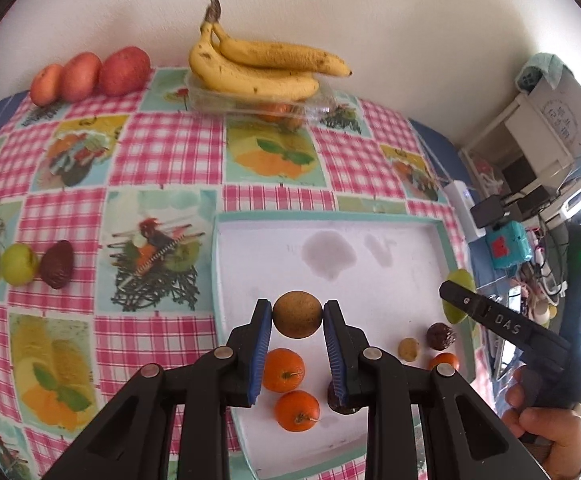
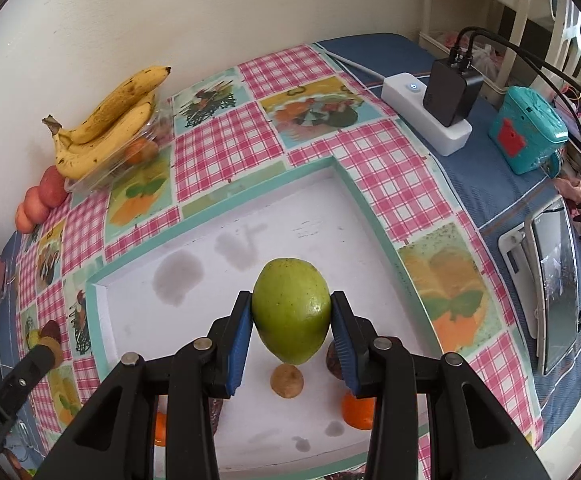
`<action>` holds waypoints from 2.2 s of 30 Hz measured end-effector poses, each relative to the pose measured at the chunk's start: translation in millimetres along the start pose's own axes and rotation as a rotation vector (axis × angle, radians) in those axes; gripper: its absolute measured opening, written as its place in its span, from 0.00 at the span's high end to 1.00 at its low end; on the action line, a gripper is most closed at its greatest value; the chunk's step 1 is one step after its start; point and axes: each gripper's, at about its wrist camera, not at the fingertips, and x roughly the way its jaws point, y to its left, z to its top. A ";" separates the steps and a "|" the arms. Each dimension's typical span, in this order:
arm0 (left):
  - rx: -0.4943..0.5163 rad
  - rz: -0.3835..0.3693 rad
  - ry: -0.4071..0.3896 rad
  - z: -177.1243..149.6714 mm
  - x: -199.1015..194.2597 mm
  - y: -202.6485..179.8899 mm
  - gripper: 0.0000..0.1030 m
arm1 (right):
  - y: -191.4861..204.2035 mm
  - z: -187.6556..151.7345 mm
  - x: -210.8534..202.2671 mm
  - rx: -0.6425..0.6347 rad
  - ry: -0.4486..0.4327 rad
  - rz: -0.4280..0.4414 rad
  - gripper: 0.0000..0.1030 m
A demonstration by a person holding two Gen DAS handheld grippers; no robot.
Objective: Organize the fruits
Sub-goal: 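Carry the green pear and small kiwi over the white tray, then open both tools to release the pear and kiwi into the tray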
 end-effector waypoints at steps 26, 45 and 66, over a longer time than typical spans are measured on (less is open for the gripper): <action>-0.009 0.063 0.117 -14.6 60.3 10.6 0.72 | -6.6 -11.1 47.4 -0.015 0.106 -0.032 0.61; -0.009 0.090 0.132 -13.3 61.4 10.8 0.71 | -5.7 -9.4 50.1 -0.013 0.109 -0.043 0.61; -0.058 0.177 -0.024 14.5 -9.4 24.6 0.20 | 11.9 4.9 10.1 -0.086 0.019 -0.058 0.33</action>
